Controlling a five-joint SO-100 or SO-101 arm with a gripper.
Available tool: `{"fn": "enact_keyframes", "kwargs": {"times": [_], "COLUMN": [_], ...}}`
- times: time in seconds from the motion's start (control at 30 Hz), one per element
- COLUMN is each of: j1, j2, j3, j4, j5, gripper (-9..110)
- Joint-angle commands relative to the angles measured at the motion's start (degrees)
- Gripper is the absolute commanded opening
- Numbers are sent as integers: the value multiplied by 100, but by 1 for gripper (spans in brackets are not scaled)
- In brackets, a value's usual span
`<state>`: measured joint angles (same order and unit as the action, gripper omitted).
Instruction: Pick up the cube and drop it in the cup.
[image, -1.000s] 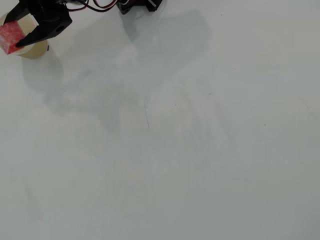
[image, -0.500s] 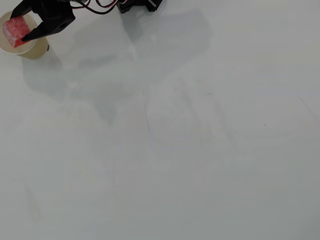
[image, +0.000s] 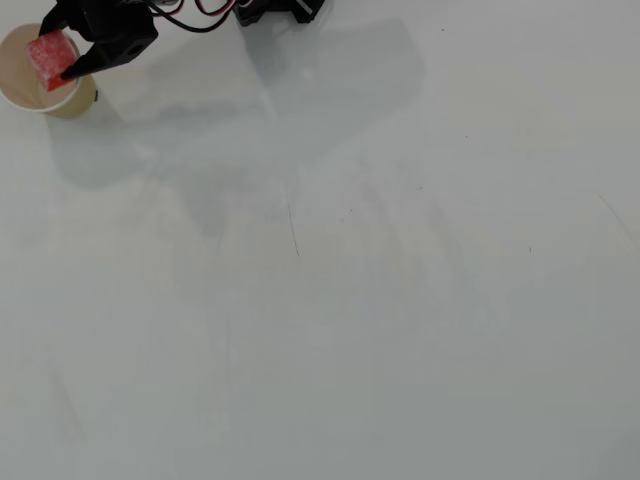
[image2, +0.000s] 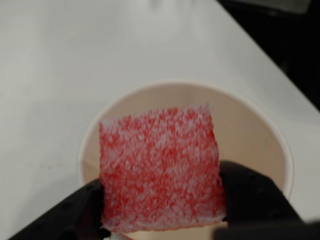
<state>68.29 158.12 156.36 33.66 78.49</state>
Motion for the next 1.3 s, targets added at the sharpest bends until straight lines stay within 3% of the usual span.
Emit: {"fn": "enact_keyframes", "kwargs": {"times": [0.0,1.27], "j1": [35,-281], "j2": [246,-765], "j3": [-176,-1573], "j4": [-18,35], "j5": [-88,158], "gripper": [9,9]}}
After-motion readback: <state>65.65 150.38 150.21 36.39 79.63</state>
